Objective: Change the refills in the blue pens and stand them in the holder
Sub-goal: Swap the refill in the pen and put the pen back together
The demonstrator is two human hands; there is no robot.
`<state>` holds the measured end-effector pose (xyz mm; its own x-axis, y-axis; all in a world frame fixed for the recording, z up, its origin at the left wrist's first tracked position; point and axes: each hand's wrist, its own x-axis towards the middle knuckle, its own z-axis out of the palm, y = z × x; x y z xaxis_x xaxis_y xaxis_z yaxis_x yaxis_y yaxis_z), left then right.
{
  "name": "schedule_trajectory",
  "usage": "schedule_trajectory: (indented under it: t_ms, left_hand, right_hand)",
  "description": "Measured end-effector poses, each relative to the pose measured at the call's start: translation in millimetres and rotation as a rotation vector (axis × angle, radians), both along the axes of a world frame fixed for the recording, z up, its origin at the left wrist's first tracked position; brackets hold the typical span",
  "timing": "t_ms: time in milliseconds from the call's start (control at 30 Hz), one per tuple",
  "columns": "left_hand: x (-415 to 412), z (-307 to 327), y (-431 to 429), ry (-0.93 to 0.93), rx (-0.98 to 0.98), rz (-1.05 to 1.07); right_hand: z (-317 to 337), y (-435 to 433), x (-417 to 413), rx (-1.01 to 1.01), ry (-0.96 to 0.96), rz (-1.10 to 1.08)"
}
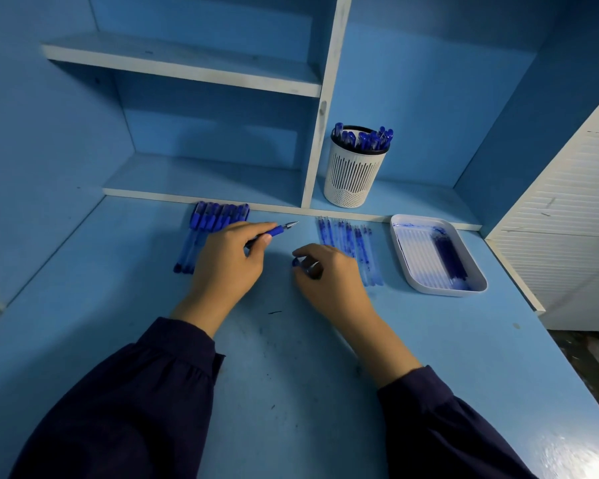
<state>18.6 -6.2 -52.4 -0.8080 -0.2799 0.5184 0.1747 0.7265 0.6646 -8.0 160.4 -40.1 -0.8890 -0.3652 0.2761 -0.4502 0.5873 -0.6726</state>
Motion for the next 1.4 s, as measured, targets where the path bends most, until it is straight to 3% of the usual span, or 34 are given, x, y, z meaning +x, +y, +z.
schedule_trajectory:
  t_ms: [267,567,1000,1400]
  left_hand:
    - [2.0,0.4,5.4,0.009,0.028,-0.079]
    - [4.7,1.4,21.0,0.044,0.061,-0.195]
    - [3.9,-4.5,30.0,0.137,0.032,-0.215]
    - [3.3,-3.7,31.2,0.199,-0.006,-0.213]
  right_hand:
    - [13.7,22.4,-7.7,-0.476,-0.293,0.024]
    - [19.2,34.5,-15.1,-0.886,-0.269,-0.161]
    - [14.5,23.8,-6.8,-0.819,-0.314,0.0]
    - [14.7,24.2,-4.6,-0.764,-0.229,0.044]
